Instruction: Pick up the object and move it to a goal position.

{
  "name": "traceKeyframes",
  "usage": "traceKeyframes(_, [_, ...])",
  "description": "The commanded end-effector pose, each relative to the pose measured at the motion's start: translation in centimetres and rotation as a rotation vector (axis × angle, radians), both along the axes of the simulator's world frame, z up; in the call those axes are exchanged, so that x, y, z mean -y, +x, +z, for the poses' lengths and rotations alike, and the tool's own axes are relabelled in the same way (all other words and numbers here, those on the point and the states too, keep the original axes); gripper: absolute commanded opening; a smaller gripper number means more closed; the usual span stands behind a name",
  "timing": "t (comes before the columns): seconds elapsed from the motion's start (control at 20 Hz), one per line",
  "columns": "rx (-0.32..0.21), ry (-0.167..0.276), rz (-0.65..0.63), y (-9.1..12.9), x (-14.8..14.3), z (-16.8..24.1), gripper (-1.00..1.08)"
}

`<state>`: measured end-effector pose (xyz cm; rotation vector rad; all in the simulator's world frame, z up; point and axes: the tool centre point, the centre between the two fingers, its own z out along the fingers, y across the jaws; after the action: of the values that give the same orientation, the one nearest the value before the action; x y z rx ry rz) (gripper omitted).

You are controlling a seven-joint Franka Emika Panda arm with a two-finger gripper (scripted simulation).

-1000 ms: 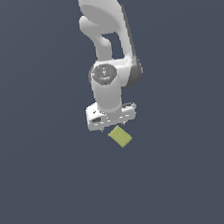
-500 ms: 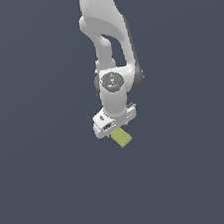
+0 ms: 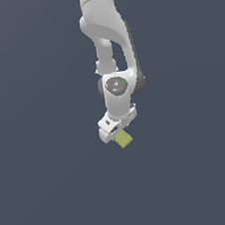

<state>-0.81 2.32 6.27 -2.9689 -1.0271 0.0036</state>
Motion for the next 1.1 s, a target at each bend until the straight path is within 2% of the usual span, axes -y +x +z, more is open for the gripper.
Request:
traceKeyframes(0.0, [0.002,0.001,0.022,0.0,-0.1,-0.2,1.0])
traceKeyframes(0.4, [0.002,0.001,0.025,0.0,-0.2,-0.8,1.0])
traceKeyframes(1.05, [0.002,0.001,0.03,0.0,-0.2,-5.3,1.0])
